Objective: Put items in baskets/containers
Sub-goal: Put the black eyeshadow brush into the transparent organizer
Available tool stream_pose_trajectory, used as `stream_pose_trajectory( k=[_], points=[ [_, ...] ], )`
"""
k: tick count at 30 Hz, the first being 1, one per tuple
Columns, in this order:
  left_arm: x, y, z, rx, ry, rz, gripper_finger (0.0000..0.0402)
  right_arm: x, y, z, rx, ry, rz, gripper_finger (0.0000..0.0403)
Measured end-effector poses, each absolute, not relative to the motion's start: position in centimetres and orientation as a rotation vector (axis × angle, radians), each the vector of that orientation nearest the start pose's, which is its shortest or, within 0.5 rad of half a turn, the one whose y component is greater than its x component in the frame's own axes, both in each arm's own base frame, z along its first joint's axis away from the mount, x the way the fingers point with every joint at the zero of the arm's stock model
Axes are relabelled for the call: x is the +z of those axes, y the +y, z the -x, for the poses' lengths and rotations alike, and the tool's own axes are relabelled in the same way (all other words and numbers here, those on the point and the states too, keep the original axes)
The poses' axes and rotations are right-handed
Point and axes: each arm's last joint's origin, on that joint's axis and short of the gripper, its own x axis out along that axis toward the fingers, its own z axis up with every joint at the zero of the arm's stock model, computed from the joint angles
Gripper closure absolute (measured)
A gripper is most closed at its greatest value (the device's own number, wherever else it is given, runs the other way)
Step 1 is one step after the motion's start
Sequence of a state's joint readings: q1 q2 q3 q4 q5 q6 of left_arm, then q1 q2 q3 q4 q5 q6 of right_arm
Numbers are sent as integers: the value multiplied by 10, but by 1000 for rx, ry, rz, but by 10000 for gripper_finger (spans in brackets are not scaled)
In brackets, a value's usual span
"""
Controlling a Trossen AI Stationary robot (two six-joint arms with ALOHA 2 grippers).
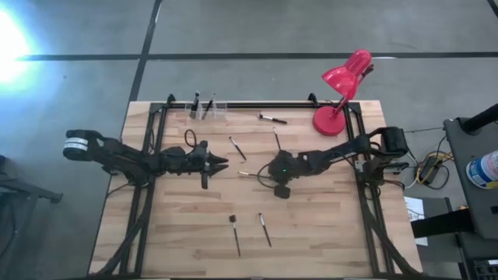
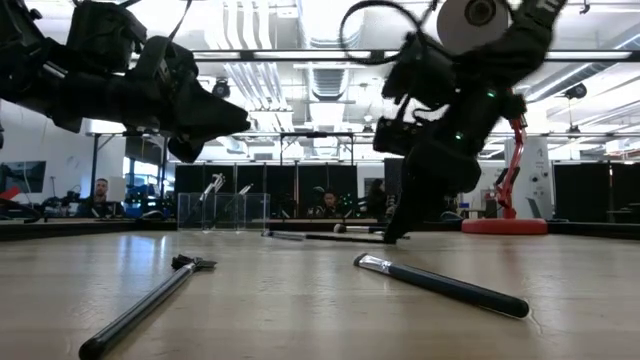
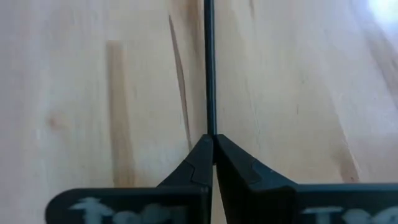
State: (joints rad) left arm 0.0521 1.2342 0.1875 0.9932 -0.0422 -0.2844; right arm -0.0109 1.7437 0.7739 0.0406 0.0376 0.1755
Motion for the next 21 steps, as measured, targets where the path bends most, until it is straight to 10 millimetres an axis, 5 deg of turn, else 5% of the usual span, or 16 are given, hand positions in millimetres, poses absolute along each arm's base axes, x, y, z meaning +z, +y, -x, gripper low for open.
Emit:
stream_pose_trajectory(
  k=[9, 15, 21],
  points=[
    [175, 12, -200, 93, -15, 282, 302, 116, -3, -288, -136, 574, -242, 396],
    [179, 11, -199, 91, -33, 281, 302, 110, -1, -281, -154, 610, -281, 395],
    [176, 11, -199, 94, -2, 264, 302, 115, 3, -295, -198, 732, -320, 388]
  ],
)
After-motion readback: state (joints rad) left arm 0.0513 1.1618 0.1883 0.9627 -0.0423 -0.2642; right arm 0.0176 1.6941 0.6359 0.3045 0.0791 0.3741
